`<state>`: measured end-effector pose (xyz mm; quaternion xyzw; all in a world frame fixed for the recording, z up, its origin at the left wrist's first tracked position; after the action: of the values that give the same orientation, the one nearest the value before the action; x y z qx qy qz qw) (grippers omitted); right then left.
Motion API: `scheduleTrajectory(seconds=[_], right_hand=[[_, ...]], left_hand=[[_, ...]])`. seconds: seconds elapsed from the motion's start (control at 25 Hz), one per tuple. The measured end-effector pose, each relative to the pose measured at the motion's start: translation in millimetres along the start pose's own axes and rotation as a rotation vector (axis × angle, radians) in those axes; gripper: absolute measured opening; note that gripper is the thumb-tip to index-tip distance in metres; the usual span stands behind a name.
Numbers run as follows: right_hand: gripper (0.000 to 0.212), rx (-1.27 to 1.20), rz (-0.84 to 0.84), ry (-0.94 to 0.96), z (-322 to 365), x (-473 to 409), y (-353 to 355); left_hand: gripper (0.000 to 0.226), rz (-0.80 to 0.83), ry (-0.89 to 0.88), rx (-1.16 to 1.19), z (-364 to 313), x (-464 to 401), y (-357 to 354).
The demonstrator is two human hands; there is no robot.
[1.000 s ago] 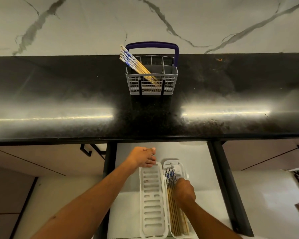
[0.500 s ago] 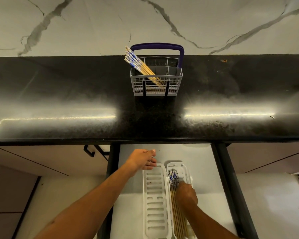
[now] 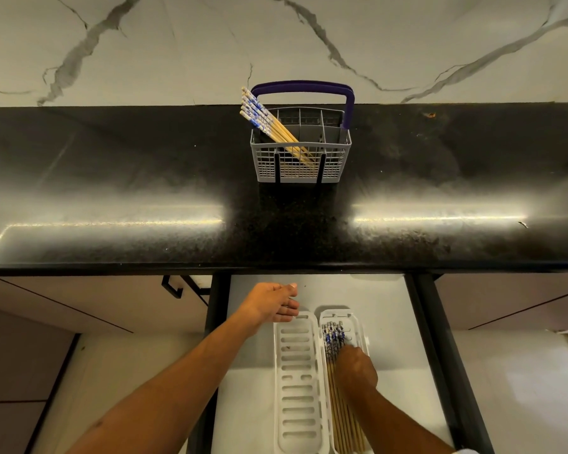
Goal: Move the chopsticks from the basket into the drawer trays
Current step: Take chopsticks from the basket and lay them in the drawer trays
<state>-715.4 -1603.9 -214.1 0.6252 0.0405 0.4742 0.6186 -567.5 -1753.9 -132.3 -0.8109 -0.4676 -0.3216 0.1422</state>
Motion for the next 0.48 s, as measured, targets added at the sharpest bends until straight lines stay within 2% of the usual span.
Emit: scheduleTrajectory(seconds=[0.28,0.48], right_hand=[[0.024,-0.006,-0.011,0.023,1.2,3.8,2.7],[0.024,0.075,-0.022,0.101,-0.2,6.1,6.3]], left_hand=[[0.036,-0.006,0.000,0.011,-4.1,2.4,4.0],[0.037,-0.010,-0.019,-0.015,-7.2,4.7,1.7]])
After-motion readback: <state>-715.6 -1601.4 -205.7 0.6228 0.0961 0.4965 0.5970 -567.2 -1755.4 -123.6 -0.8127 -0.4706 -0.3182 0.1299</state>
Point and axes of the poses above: each hand's wrist, its own x-axis away from the middle knuckle, its own y-axis out of the back of the hand, z = x × y, the point moved 1 cm from there along -x, towards the middle knuckle, and after that the axes turned 1 degree about -z, right-handed, at the moved point
